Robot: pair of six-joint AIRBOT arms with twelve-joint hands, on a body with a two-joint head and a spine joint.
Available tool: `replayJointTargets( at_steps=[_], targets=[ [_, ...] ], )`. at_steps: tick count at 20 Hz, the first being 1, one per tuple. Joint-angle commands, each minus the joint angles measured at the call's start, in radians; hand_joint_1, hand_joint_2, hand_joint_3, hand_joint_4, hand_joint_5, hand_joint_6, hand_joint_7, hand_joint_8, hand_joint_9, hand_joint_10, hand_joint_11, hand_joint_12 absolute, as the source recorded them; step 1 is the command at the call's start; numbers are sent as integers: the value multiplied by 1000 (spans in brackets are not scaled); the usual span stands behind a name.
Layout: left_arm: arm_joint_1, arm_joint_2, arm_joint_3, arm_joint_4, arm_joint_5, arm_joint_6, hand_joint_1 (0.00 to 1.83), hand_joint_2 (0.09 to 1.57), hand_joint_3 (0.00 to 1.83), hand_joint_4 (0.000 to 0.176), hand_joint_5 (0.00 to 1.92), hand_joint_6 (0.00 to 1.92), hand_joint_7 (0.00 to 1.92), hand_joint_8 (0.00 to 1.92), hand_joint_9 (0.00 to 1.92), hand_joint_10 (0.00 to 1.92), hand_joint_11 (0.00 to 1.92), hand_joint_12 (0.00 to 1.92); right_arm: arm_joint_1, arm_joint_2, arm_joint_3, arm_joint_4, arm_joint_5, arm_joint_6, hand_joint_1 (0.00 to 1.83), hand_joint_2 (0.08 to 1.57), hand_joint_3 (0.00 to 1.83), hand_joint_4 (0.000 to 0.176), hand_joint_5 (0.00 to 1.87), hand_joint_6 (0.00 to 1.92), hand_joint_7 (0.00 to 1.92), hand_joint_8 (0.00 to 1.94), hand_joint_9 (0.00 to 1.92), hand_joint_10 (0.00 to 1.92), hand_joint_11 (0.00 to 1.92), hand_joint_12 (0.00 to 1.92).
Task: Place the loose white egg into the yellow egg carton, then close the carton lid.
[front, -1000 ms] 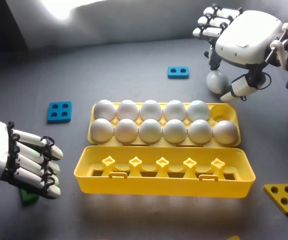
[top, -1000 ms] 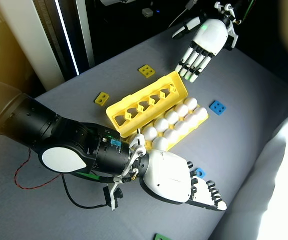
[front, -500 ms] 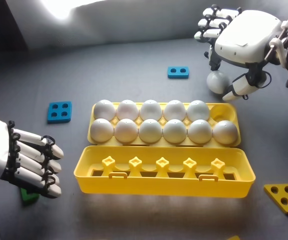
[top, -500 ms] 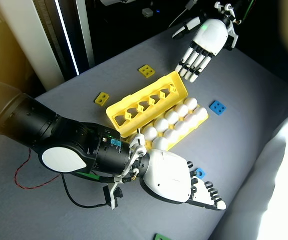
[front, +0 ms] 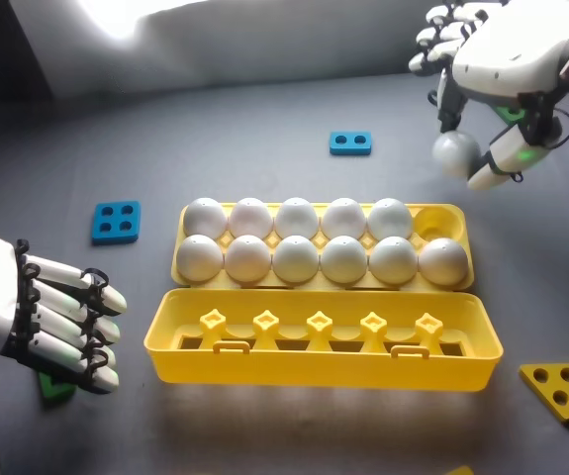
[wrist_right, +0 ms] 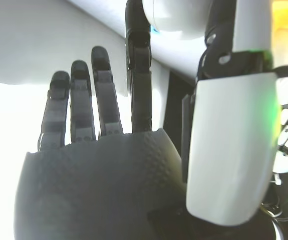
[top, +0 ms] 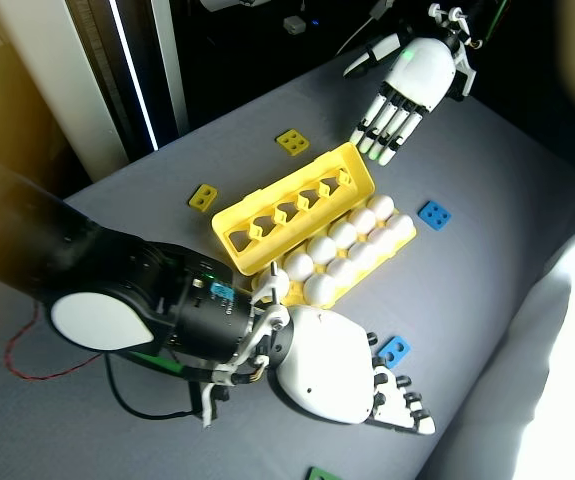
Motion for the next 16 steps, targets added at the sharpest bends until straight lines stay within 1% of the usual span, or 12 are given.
replayJointTargets(
  at_steps=[1, 2, 3, 5, 7, 9, 10, 12, 16],
  targets=[
    [-8, 15, 7, -58, -54, -3, 0, 1111, 1, 0, 349, 0, 368, 0, 268, 0, 0, 307, 21, 17, -10, 0, 84, 24, 1115, 980, 0, 148, 1322, 393, 317, 2, 144, 3, 0, 0],
    [-8, 15, 7, -58, -54, -3, 0, 1112, 1, 0, 347, 0, 362, 0, 263, 0, 0, 302, 29, 22, -17, 0, 74, 32, 1111, 975, 0, 170, 1340, 357, 323, 0, 148, 1, 0, 0],
    [-9, 15, 8, -58, -54, -4, 0, 1114, 1, 0, 348, 0, 361, 0, 260, 0, 0, 289, 43, 28, -26, 0, 56, 50, 1110, 975, 0, 175, 1344, 349, 323, 0, 150, 1, 0, 0],
    [-10, 15, 7, -58, -54, -4, 0, 1114, 1, 0, 347, 0, 377, 3, 282, 6, 0, 312, 64, 40, -41, -1, 26, 96, 1109, 975, 0, 176, 1344, 347, 324, 2, 148, 0, 0, 0],
    [-10, 16, 7, -58, -53, -4, 0, 1114, 1, 0, 357, 4, 388, 7, 290, 7, 0, 317, 81, 50, -54, -65, -12, 206, 1109, 976, 0, 176, 1343, 348, 368, 18, 193, 18, 0, 0],
    [-9, 15, 8, -58, -53, -4, 0, 1111, 0, 0, 358, 4, 388, 5, 286, 5, 0, 315, 96, 73, -95, -65, -45, 215, 1107, 980, 0, 176, 1325, 381, 376, 0, 206, 4, 0, 0],
    [-9, 15, 8, -58, -53, -4, 0, 1111, 0, 0, 357, 2, 386, 3, 285, 3, 0, 334, 102, 81, -113, -65, -59, 215, 1105, 981, 0, 176, 1323, 383, 351, 0, 198, 1, 0, 0],
    [-9, 14, 7, -58, -53, -4, 0, 1110, 0, 0, 350, 1, 373, 2, 272, 2, 0, 291, 111, 99, -156, -64, -100, 219, 1105, 981, 0, 176, 1322, 386, 339, 0, 192, 1, 0, 0],
    [-9, 15, 6, -58, -53, -8, 0, 1114, 1, 0, 353, 1, 384, 4, 286, 5, 0, 317, 113, 113, -205, -64, -147, 246, 1106, 981, 0, 176, 1321, 387, 357, 6, 207, 6, 0, 0]
  ],
)
